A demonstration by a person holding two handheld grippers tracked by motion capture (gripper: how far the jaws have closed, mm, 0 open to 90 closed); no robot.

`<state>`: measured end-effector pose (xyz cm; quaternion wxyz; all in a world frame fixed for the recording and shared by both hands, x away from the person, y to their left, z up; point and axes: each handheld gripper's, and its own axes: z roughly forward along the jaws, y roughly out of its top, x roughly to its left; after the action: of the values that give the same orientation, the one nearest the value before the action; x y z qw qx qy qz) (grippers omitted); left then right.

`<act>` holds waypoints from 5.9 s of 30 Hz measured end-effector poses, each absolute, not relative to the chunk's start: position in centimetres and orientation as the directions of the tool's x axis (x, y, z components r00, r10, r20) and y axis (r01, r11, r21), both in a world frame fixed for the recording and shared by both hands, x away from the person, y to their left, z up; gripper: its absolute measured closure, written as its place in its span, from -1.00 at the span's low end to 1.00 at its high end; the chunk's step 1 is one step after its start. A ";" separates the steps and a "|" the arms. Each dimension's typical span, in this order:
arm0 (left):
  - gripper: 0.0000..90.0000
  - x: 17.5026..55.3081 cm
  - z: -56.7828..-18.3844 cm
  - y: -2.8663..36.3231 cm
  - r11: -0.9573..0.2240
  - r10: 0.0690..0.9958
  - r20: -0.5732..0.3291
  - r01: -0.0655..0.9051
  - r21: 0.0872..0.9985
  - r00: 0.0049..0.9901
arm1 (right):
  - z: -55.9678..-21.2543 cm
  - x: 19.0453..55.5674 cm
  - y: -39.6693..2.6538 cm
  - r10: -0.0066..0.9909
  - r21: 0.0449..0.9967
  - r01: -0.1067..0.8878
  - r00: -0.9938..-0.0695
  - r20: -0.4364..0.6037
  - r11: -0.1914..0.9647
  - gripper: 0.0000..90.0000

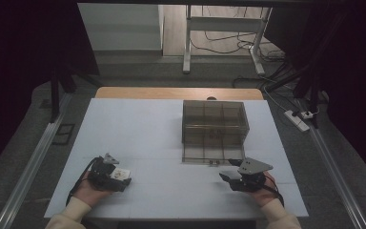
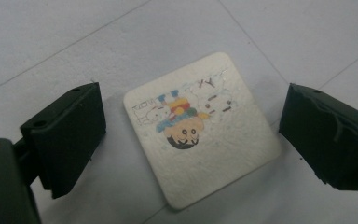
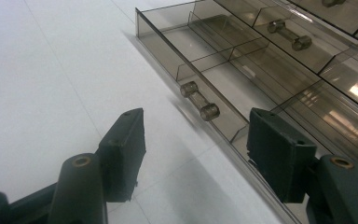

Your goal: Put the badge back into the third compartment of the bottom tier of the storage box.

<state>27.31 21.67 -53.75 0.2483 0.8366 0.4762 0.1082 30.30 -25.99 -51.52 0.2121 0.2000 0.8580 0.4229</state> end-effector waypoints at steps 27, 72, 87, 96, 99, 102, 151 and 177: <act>-0.26 27.3 -53.2 22.3 -0.457 0.825 -0.040 0.708 0.538 0.563 | -51.5 30.3 -26.0 0.521 0.807 0.156 -0.828 -0.207 0.569 -0.18; -0.26 28.8 -50.9 21.0 -0.350 0.754 -0.124 0.555 0.754 0.645 | -51.6 30.5 -25.8 0.518 0.801 0.164 -0.831 -0.203 0.576 -0.19; -0.26 29.8 -50.5 19.3 -0.362 0.727 -0.112 0.517 0.776 0.678 | -51.7 30.7 -25.9 0.516 0.801 0.162 -0.832 -0.204 0.577 -0.19; -0.26 30.6 -50.0 18.2 -0.362 0.710 -0.118 0.503 0.785 0.695 | -51.7 30.7 -25.9 0.514 0.804 0.163 -0.835 -0.196 0.571 -0.19; -0.26 31.0 -49.9 17.5 -0.356 0.695 -0.136 0.502 0.789 0.706 | -51.6 30.6 -25.9 0.511 0.805 0.162 -0.837 -0.195 0.571 -0.19; -0.26 31.2 -49.6 16.8 -0.365 0.684 -0.129 0.489 0.792 0.718 | -51.6 30.6 -25.9 0.512 0.806 0.162 -0.837 -0.194 0.569 -0.19; -0.26 34.4 -48.5 9.6 -0.451 0.569 -0.089 0.400 0.798 0.818 | -51.6 30.6 -25.7 0.497 0.804 0.151 -0.845 -0.198 0.576 -0.19; -0.26 36.5 -47.9 4.6 -0.471 0.496 -0.094 0.359 0.806 0.863 | -51.6 30.4 -25.2 0.486 0.813 0.152 -0.856 -0.176 0.562 -0.19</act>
<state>36.48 4.58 -47.90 0.4493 0.8543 0.2500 0.0764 30.43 -25.24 -51.55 0.1943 0.1847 0.8622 0.4297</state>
